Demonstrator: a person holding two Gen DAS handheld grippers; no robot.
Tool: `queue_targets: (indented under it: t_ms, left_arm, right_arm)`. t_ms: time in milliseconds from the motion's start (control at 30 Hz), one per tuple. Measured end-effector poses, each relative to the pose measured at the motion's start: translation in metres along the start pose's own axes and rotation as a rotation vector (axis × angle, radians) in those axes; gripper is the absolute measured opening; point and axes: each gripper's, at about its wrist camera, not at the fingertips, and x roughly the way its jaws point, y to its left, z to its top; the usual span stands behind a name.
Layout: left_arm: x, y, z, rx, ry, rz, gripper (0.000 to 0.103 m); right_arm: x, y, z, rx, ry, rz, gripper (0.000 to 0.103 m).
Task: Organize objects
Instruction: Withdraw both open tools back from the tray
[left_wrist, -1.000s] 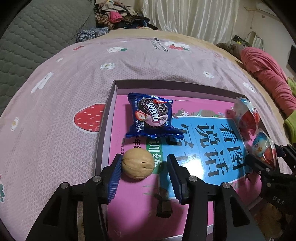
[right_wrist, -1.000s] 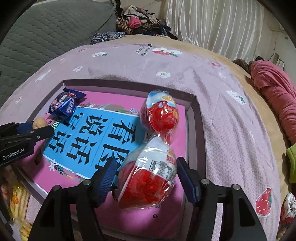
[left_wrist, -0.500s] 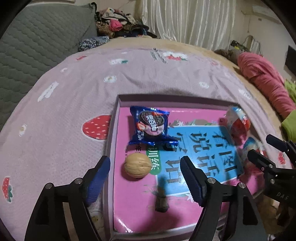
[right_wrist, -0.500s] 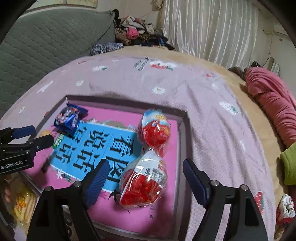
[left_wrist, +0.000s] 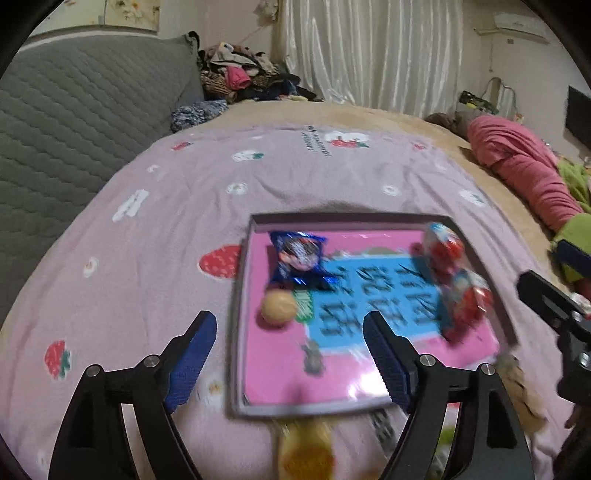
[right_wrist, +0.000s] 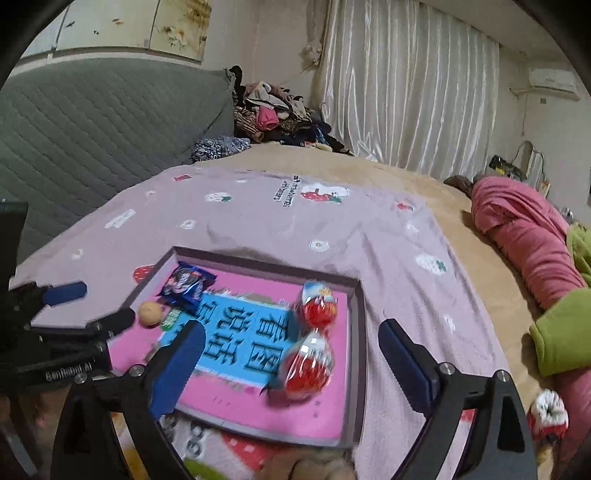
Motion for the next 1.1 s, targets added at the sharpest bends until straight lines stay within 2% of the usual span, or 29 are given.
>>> queue_targets:
  t_ms: [167, 300, 433, 567, 767, 1100]
  left_arm:
    - [-0.045, 0.003, -0.028, -0.014, 0.003, -0.008, 0.083]
    - [-0.082, 0.01, -0.037, -0.044, 0.004, -0.011, 0.084]
    - [-0.125, 0.017, -0.041, -0.062, -0.026, 0.011, 0.103]
    - [-0.17, 0.022, -0.047, -0.068, -0.06, 0.02, 0.103]
    - [-0.21, 0.017, -0.061, -0.057, -0.061, 0.025, 0.103]
    - [-0.238, 0.004, -0.079, -0.011, -0.055, 0.042, 0.103]
  right_arm:
    - [-0.043, 0.001, -0.019, 0.027, 0.008, 0.032, 0.098]
    - [-0.074, 0.004, -0.022, 0.042, 0.029, 0.056, 0.098]
    - [-0.114, 0.011, -0.019, 0.037, 0.012, 0.055, 0.098]
    - [-0.153, 0.016, -0.019, 0.017, 0.0, 0.056, 0.098]
    - [-0.194, 0.023, -0.027, 0.004, -0.003, 0.037, 0.098]
    - [-0.232, 0.027, -0.04, -0.001, -0.018, 0.036, 0.098]
